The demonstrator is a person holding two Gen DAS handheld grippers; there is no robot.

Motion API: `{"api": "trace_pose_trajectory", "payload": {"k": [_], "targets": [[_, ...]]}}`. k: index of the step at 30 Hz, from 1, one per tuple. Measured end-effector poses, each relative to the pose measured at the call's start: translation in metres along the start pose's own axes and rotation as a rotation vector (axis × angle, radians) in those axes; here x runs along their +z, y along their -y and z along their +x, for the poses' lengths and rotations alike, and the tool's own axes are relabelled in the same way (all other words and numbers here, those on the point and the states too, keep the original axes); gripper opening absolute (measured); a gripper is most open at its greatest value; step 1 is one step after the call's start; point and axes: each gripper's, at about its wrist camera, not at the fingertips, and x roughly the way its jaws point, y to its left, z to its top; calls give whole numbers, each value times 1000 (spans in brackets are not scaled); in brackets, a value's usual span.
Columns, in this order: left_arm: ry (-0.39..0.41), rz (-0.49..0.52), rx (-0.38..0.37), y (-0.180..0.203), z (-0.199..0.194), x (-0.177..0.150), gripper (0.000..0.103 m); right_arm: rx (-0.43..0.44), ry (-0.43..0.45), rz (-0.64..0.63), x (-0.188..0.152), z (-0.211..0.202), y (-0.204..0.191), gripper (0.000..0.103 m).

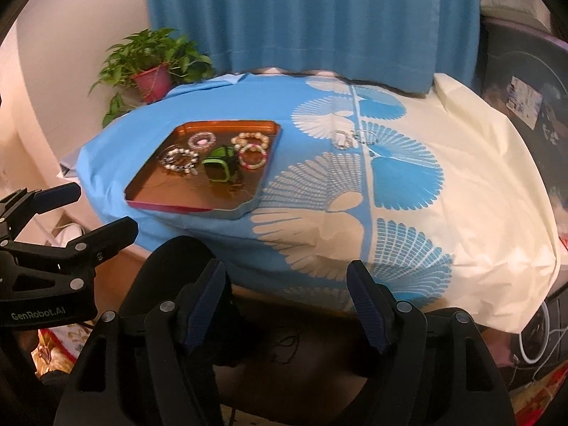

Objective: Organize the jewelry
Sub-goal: 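Withdraw both tools from the tray toward the jewelry left on the bed, then grasp a silver chain bracelet with the right tool while the left tool grasps a clear bead bracelet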

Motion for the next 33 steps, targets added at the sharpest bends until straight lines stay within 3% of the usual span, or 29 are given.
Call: {"api": "trace_pose_trajectory", "payload": {"k": [10,16,22,25,27,29,33], "targets": [[-60,11,-85,29,59,57,96,-66,-42,76,23,48,61,72],[-77,-4,-134,50,115,124,96,-130,-27,161,63,92,122,72],[-135,18,-150,70,192,183,96,-126,-25,214,114,150,169,72],[-154,38,-148,76,226,203,87,-129,-15,209,141,177,182,72],[-172,57,-156,78,246,212,68,-118,-7,192,160,197,188,71],[-191,76,-177,80,264,219,60,-121,-5,158,177,219,191,71],[-216,115,-217,85,289,225,55,-115,-35,106,193,258,192,71]]}}
